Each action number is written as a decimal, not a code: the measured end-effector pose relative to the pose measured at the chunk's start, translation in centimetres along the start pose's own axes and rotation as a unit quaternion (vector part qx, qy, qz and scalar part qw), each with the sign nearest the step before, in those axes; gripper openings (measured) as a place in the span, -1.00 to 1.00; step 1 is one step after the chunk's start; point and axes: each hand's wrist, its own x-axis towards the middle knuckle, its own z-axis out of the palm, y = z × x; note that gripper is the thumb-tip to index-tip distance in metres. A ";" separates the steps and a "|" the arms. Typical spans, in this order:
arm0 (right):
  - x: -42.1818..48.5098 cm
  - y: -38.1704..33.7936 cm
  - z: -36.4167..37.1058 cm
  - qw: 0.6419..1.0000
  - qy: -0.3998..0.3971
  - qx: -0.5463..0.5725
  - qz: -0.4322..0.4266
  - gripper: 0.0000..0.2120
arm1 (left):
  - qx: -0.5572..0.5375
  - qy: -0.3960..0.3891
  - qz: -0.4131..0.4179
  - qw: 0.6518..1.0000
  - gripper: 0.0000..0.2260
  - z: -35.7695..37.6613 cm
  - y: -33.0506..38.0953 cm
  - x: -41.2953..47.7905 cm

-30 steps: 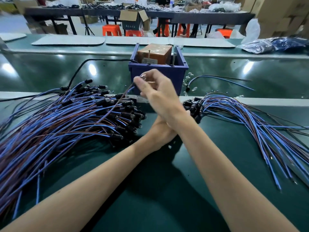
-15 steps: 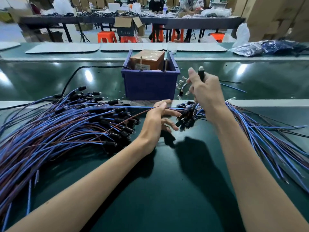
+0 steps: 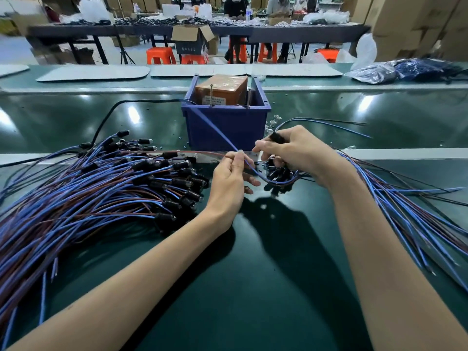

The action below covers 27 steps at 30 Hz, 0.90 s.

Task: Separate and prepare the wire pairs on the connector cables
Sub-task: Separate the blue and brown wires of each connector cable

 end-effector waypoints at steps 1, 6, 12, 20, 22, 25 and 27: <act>0.0 -0.1 0.1 1.000 -0.004 0.009 -0.004 -0.81 | 0.012 -0.004 0.004 1.000 -0.73 0.0 0.0 0.0; -0.3 -0.5 0.7 0.996 -0.020 0.090 -0.008 -0.85 | 0.027 -0.059 0.019 0.998 -0.69 0.0 -0.1 -0.2; -0.6 -0.9 0.9 0.990 -0.018 0.138 -0.019 -0.87 | 0.034 -0.067 0.046 0.996 -0.68 0.0 -0.3 -0.1; -0.1 -0.9 1.1 0.993 0.008 0.115 0.029 -0.87 | -0.013 0.045 -0.017 0.999 -0.75 0.0 -1.0 0.7; 0.1 -0.7 1.2 0.994 0.017 0.104 0.039 -0.89 | -0.023 0.045 -0.020 0.999 -0.73 -0.1 -1.0 0.7; 0.4 -0.6 1.2 0.995 0.032 0.086 0.049 -0.92 | 0.000 0.030 0.001 1.000 -0.55 -0.5 -1.0 0.7; 0.5 -0.5 1.2 0.995 0.038 0.083 0.050 -0.91 | 0.010 0.029 0.014 0.999 -0.52 -0.6 -0.9 0.6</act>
